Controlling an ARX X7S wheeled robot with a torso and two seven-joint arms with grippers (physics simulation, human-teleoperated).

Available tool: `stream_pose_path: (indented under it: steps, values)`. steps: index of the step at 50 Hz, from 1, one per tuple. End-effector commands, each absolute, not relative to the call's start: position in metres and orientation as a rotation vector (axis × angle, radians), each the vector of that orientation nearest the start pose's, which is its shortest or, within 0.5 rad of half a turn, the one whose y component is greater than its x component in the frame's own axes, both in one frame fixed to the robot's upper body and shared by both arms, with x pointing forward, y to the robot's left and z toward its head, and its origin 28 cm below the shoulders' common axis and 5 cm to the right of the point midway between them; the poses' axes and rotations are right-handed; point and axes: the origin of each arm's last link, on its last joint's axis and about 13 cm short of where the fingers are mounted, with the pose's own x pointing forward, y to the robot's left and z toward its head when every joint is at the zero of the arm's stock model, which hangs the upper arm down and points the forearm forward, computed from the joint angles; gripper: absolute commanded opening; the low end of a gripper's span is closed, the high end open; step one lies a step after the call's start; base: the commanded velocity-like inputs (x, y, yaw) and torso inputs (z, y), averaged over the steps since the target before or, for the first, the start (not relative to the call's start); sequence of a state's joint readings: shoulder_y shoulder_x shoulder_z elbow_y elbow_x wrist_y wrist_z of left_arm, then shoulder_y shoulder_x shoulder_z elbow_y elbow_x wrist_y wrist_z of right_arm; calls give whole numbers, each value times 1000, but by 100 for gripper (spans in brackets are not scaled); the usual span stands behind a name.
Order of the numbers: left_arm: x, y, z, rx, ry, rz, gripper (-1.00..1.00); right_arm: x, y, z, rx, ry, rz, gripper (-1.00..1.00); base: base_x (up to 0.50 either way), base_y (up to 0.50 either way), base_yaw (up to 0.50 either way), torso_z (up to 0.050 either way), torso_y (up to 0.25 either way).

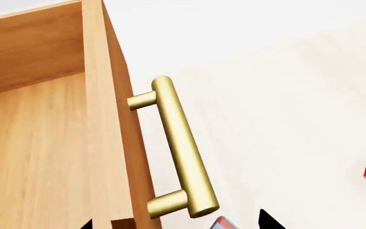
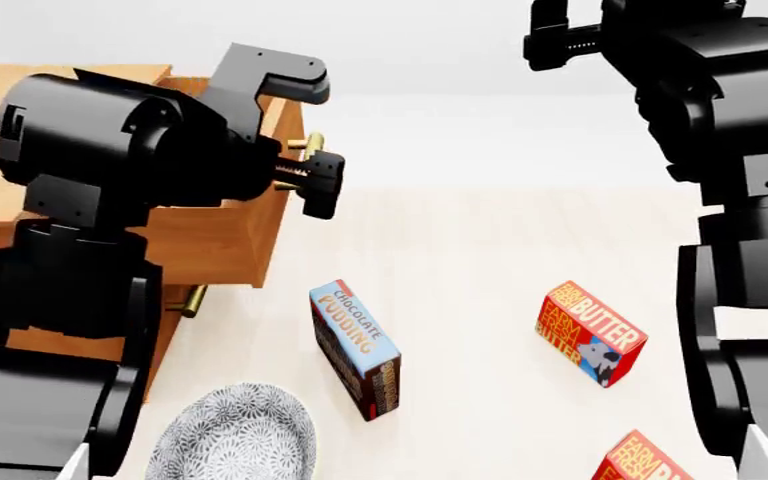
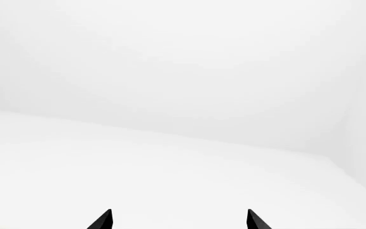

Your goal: Put the butter at the front in the top drawer of the cabinet and close it.

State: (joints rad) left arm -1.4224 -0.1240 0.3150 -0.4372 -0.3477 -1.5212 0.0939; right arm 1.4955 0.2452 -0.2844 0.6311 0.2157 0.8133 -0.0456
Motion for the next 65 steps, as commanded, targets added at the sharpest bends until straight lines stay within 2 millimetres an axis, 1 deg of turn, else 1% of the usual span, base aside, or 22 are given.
stream_pose_path:
  steps: [1,19,34,38,44,53,60,65]
  values:
    - [357,175,290,134,629,-401,100,394,-158,340,-161,-5,-20,100,0,0,0,0,0]
    - [350,142,295,134,610,-504,100,381,-168,344,-164,-4,-53,100,0,0,0,0,0]
    - [344,124,301,146,589,-567,100,376,-172,344,-164,-2,-69,100,0,0,0,0,0]
    - [346,127,313,158,555,-553,100,376,-172,343,-163,0,-70,100,0,0,0,0,0]
    - [352,138,343,167,488,-517,100,377,-172,340,-160,3,-67,100,2,-2,-4,0,0]
    - [349,151,384,173,395,-492,100,377,-169,340,-159,6,-58,100,0,-2,-4,0,1]
    - [347,160,401,176,351,-471,100,377,-166,338,-156,8,-50,100,0,0,0,0,0]
    - [346,169,414,171,285,-450,100,376,-166,337,-155,10,-46,100,0,0,0,0,0]
